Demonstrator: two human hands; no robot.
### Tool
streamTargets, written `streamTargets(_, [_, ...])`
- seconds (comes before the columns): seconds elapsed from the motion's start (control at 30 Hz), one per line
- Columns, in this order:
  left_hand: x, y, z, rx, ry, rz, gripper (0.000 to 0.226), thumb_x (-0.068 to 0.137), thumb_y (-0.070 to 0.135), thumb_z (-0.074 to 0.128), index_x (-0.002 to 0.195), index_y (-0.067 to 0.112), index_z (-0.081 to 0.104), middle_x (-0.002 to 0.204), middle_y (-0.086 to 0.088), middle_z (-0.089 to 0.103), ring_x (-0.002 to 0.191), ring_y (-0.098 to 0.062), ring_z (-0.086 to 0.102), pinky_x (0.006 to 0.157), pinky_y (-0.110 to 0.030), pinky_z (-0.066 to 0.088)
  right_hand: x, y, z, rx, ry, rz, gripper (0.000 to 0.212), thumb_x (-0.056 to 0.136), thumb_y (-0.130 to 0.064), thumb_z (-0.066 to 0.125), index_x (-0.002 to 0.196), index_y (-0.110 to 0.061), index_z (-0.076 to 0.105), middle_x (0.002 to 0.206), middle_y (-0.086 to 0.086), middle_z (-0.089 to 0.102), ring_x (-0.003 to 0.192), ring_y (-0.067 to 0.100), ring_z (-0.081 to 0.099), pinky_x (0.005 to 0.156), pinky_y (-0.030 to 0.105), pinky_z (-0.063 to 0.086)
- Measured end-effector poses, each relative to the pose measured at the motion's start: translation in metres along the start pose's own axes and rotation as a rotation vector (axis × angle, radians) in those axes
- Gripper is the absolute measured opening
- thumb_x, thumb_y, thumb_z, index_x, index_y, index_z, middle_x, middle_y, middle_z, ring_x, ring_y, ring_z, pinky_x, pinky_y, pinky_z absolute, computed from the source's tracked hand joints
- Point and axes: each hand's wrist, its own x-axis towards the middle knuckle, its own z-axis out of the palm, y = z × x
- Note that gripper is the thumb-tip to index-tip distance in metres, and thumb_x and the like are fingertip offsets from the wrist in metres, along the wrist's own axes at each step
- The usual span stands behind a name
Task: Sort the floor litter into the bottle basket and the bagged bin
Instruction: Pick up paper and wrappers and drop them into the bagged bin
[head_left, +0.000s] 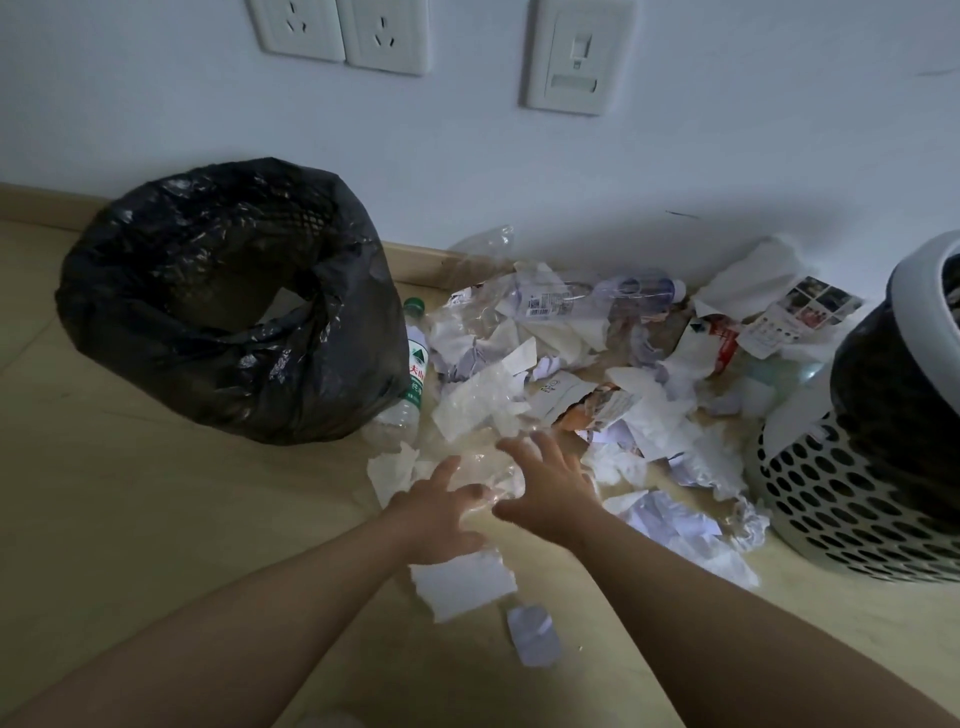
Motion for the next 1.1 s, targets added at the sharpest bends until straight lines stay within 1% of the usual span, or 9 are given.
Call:
streamTargets(0.1, [-0.005,-0.004,0.005,0.064,-0.037,-0.011,0.055,0.091,0.052,0.046,0.142,0.038,0.030,0.158,0.002,-0.007,0.140,-0.029,0.025,0.107,-0.042,0.031,-0.010,0.011,0.026,-0.087,-0.071,0.015,0.062,0.086,-0.037,0.058,0.141,-0.041,0.029,0.158,-0.004,0.007,0.141,0.027,0.018,0.111,0.045,0.025])
streamTargets(0.2, [-0.011,-0.001,0.013,0.098,0.056,-0.025,0.040,0.095,0.041,0.042,0.134,0.034,0.042,0.151,-0.003,0.020,0.130,-0.030,0.037,0.100,-0.039,0.036,-0.022,0.017,0.044,-0.134,-0.090,0.037,0.055,0.088,-0.037,0.055,0.139,-0.040,0.033,0.154,-0.003,0.018,0.137,0.025,0.026,0.108,0.040,0.030])
streamTargets(0.27, [-0.011,0.000,0.023,0.060,0.111,-0.030,0.032,0.097,0.035,0.038,0.127,0.028,0.048,0.136,-0.004,0.040,0.117,-0.025,0.047,0.090,-0.034,0.038,-0.028,0.018,0.051,-0.177,-0.052,0.028,0.049,0.089,-0.030,0.053,0.136,-0.035,0.039,0.147,-0.001,0.030,0.130,0.023,0.035,0.104,0.036,0.033])
streamTargets(0.4, [-0.011,-0.006,0.034,-0.059,0.174,-0.040,0.022,0.097,0.022,0.037,0.117,0.020,0.046,0.120,0.000,0.054,0.106,-0.021,0.054,0.076,-0.031,0.035,-0.033,0.023,0.054,-0.152,0.045,0.054,0.036,0.090,-0.015,0.048,0.124,-0.027,0.051,0.130,-0.003,0.050,0.116,0.020,0.048,0.096,0.030,0.036])
streamTargets(0.63, [-0.017,-0.015,0.039,-0.078,0.246,-0.098,0.049,0.086,0.014,0.054,0.132,0.021,0.038,0.131,-0.002,0.041,0.107,-0.021,0.054,0.076,-0.028,0.046,-0.032,0.038,0.050,-0.054,0.090,0.191,0.033,0.087,-0.002,0.042,0.107,-0.021,0.059,0.114,-0.001,0.060,0.105,0.020,0.055,0.082,0.027,0.041])
streamTargets(0.77, [-0.020,-0.020,0.039,0.046,0.199,-0.110,0.036,0.092,0.024,0.048,0.127,0.019,0.040,0.126,-0.004,0.045,0.104,-0.022,0.056,0.068,-0.028,0.036,-0.037,0.046,0.047,0.075,0.262,0.296,0.029,0.090,-0.005,0.040,0.111,-0.017,0.056,0.109,0.002,0.058,0.099,0.022,0.056,0.071,0.028,0.042])
streamTargets(0.93, [-0.020,-0.012,0.039,0.222,0.159,-0.041,0.023,0.095,0.012,0.039,0.114,0.016,0.050,0.114,-0.005,0.057,0.101,-0.025,0.058,0.072,-0.029,0.029,-0.042,0.049,0.045,0.212,0.337,0.278,0.023,0.092,-0.013,0.044,0.111,-0.020,0.057,0.109,-0.001,0.058,0.095,0.018,0.057,0.070,0.027,0.044])
streamTargets(1.0, [-0.018,-0.010,0.035,0.133,0.191,-0.052,0.019,0.095,0.012,0.037,0.106,0.018,0.052,0.108,-0.004,0.059,0.098,-0.024,0.058,0.071,-0.028,0.030,-0.041,0.042,0.042,0.325,0.387,0.233,0.022,0.092,-0.013,0.047,0.109,-0.019,0.058,0.108,-0.003,0.059,0.089,0.016,0.058,0.068,0.025,0.042])
streamTargets(1.1, [-0.016,-0.004,0.019,-0.191,0.317,-0.096,0.011,0.096,0.019,0.040,0.092,0.019,0.050,0.092,0.001,0.054,0.089,-0.021,0.058,0.068,-0.028,0.038,-0.035,0.025,0.033,0.483,0.456,0.141,0.020,0.093,-0.015,0.048,0.110,-0.021,0.058,0.103,-0.004,0.059,0.076,0.011,0.056,0.072,0.028,0.048])
